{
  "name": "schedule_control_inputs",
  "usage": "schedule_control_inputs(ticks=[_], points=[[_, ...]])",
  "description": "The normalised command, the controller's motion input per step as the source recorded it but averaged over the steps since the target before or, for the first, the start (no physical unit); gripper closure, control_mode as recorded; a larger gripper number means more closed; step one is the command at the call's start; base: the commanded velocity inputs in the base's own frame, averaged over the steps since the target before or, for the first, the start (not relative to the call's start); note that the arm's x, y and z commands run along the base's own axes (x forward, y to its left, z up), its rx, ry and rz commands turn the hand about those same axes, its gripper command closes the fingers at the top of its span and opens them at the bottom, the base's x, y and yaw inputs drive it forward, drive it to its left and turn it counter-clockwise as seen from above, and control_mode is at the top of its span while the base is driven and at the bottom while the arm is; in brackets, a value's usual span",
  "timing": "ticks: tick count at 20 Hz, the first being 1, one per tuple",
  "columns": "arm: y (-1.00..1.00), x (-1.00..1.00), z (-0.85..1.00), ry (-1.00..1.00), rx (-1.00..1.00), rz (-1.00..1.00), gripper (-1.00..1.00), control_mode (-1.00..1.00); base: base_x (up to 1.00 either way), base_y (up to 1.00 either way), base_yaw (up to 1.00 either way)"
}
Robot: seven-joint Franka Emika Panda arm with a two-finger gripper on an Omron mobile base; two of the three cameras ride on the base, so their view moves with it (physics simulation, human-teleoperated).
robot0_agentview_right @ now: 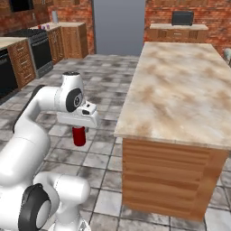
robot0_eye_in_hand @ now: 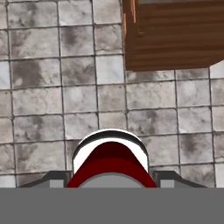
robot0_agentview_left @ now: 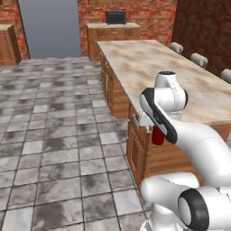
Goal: Four empty soda cans are scattered around the kitchen. Gather all the cans and cluster them next to the stove for recycling.
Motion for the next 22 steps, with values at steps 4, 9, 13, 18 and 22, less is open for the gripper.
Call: schedule_control_inputs(ticks=[4,9,13,18,22], points=[[0.00,0.00,0.00,0.00,0.00,0.00,1.00,1.00,0.21,1.00,0.00],[0.00,0.00,0.00,0.00,0.00,0.00,1.00,1.00,0.24,0.97,0.00],[0.00,0.00,0.00,0.00,0.00,0.00,1.00,1.00,0.38,1.00,0.00],[0.00,0.00,0.00,0.00,0.00,0.00,1.00,1.00,0.73,0.92,0.00],[0.00,0.00,0.00,0.00,0.00,0.00,1.00,1.00,0.96,0.73,0.00]])
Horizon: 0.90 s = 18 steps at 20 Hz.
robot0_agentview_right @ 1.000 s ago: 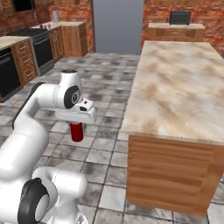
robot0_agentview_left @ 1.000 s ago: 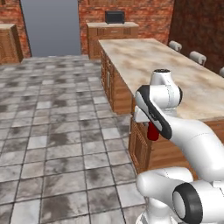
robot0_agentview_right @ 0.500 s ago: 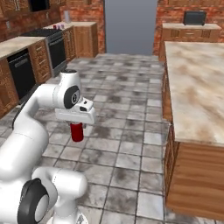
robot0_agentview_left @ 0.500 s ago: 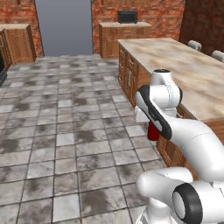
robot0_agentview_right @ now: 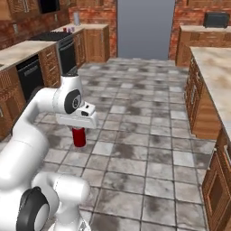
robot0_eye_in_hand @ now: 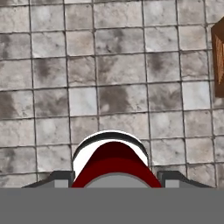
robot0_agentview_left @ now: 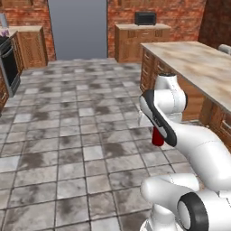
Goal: Four empty soda cans are scattered around the kitchen. Gather all the cans and cluster them next to the stove for recycling.
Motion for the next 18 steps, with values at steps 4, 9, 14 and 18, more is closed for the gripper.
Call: schedule_control_inputs(ticks=[4,9,14,18], points=[[0.00,0.00,0.00,0.00,0.00,0.00,1.00,1.00,1.00,0.48,0.00],[0.00,0.00,0.00,0.00,0.00,0.00,1.00,1.00,1.00,0.32,0.00],[0.00,0.00,0.00,0.00,0.00,0.00,1.00,1.00,1.00,0.27,0.00],[0.00,0.00,0.00,0.00,0.00,0.00,1.00,1.00,1.00,0.27,0.00]])
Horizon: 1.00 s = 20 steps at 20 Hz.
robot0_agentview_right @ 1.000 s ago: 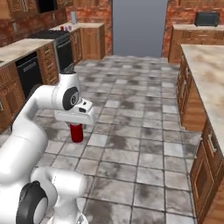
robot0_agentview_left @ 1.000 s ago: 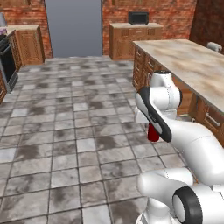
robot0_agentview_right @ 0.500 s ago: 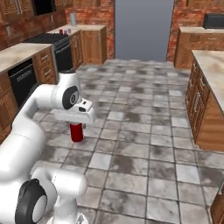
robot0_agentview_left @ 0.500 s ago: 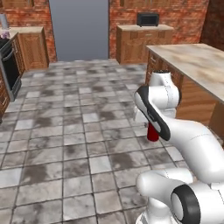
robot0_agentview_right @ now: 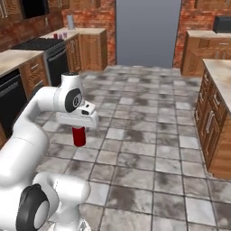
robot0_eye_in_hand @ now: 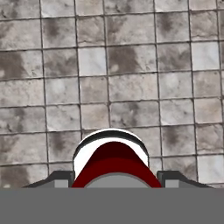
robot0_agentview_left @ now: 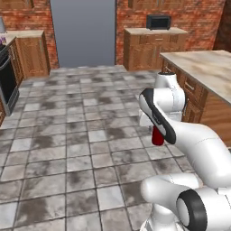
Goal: Four empty soda cans are scattered around the kitchen. Gather all the cans and cluster them next to the stove for recycling.
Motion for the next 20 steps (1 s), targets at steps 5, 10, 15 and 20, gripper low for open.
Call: schedule_control_inputs(ticks=[5,10,15,20], points=[[0.00,0.00,0.00,0.00,0.00,0.00,1.00,1.00,1.00,0.26,0.00],[0.00,0.00,0.00,0.00,0.00,0.00,1.00,1.00,1.00,0.13,0.00],[0.00,0.00,0.00,0.00,0.00,0.00,1.00,1.00,1.00,0.11,0.00],[0.00,0.00,0.00,0.00,0.00,0.00,1.00,1.00,1.00,0.16,0.02]])
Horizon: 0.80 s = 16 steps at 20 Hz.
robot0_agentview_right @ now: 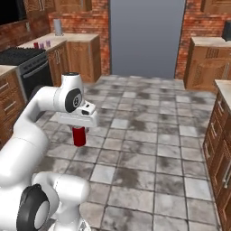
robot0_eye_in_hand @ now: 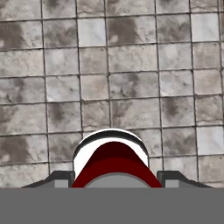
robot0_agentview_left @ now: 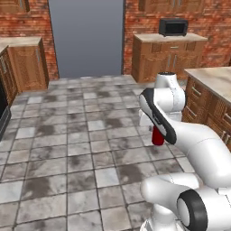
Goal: Four empty soda cans are scattered around the kitchen. Gather all the cans and cluster them next to the stove for recycling.
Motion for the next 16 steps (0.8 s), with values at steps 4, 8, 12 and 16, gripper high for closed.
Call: schedule_control_inputs(ticks=[4,8,12,16], points=[[0.00,0.00,0.00,0.00,0.00,0.00,1.00,1.00,1.00,0.26,0.03],[0.00,0.00,0.00,0.00,0.00,0.00,1.00,1.00,1.00,0.23,0.03],[0.00,0.00,0.00,0.00,0.00,0.00,1.00,1.00,0.94,0.09,0.03],[0.00,0.00,0.00,0.00,0.00,0.00,1.00,1.00,0.83,0.01,0.04]])
